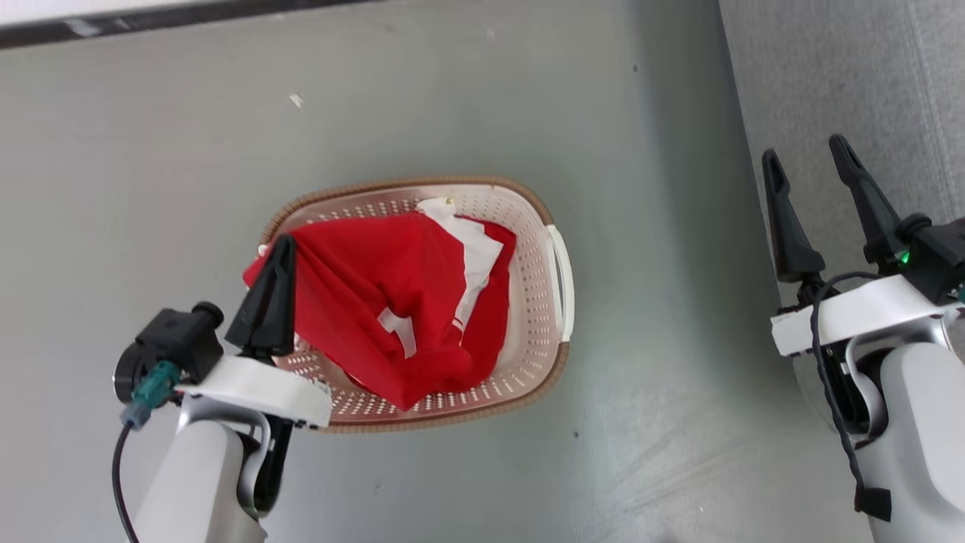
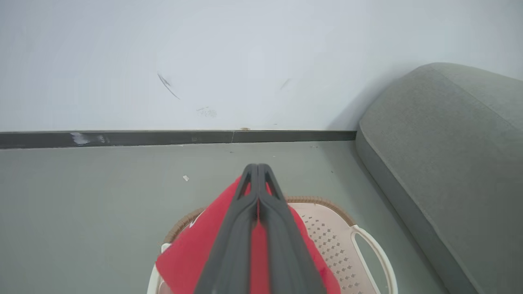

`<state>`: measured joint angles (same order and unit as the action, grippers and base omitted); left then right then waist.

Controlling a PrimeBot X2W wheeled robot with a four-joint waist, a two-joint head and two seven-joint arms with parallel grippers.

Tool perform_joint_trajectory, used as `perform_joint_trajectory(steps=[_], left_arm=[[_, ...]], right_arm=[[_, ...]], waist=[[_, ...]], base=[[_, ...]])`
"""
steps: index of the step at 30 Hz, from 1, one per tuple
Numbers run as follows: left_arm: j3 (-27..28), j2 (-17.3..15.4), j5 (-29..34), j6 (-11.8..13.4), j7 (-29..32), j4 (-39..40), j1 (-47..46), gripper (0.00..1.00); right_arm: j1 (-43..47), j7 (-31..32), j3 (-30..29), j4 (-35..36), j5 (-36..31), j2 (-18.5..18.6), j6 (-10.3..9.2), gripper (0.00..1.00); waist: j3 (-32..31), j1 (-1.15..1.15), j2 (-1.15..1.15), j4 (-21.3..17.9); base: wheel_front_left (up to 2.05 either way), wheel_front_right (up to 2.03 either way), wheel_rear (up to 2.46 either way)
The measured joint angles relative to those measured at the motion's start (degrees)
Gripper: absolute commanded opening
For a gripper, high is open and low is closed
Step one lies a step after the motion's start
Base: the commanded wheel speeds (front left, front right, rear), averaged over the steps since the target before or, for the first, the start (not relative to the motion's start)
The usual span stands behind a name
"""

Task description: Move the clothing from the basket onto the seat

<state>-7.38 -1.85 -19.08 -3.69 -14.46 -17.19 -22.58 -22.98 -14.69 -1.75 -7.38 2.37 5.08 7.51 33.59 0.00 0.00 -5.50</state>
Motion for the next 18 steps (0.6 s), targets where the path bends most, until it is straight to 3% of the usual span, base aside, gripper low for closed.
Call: perform_joint_trajectory(steps=[18], left_arm=[[-3.7, -0.1, -2.8, 0.5, 0.0, 8.2, 9.2, 0.00]], right_arm=[[9.5, 0.0, -3.0, -0.9, -1.0, 0.5, 0.00, 1.00]], waist=[[-13.6, 0.00, 0.00, 4.2]], base=[[0.00, 0.00, 0.00]])
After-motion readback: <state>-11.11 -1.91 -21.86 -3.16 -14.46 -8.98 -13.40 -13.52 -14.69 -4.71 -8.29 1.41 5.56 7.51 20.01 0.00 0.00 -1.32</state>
